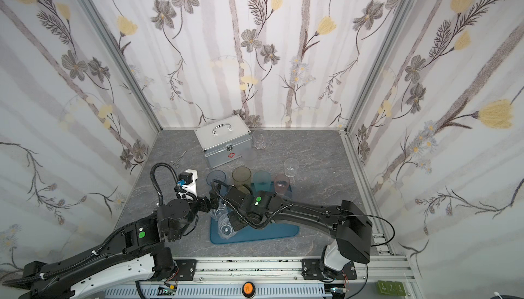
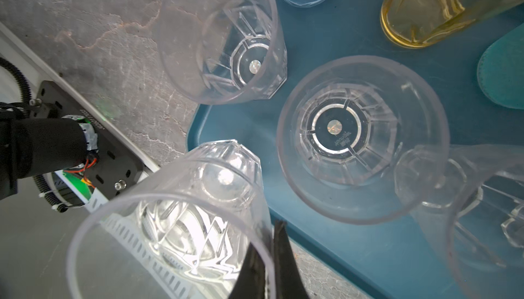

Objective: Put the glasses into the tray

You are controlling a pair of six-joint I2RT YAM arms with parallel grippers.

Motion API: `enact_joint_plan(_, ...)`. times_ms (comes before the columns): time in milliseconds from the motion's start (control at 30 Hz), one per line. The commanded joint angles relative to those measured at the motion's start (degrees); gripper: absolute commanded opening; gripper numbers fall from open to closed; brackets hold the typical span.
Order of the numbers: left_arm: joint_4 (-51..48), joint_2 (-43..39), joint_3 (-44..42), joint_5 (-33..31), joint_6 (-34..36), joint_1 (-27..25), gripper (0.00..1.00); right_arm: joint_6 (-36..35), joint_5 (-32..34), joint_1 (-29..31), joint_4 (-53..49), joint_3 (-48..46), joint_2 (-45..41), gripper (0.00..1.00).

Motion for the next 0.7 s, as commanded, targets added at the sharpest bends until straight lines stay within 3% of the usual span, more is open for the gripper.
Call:
enact_joint_plan(0,-0.8,-0.8,-1.0,-0.5,-1.2,1.4,1.00,-0.4,2.0,0.4,0.1,2.4,2.6,0.00)
enact_joint_plan(500,-1.1,-0.9,-2.6,4.8,-0.1,7.5,1.00,-1.3,1.3,1.4,-0.3,8.5,12.4,0.00)
enact_joint_plan(667,-1.2,-0.8,-2.8,5.3,0.4,8.4,1.00,-1.1,0.5,1.4,0.2,9.2,13.3,0.07)
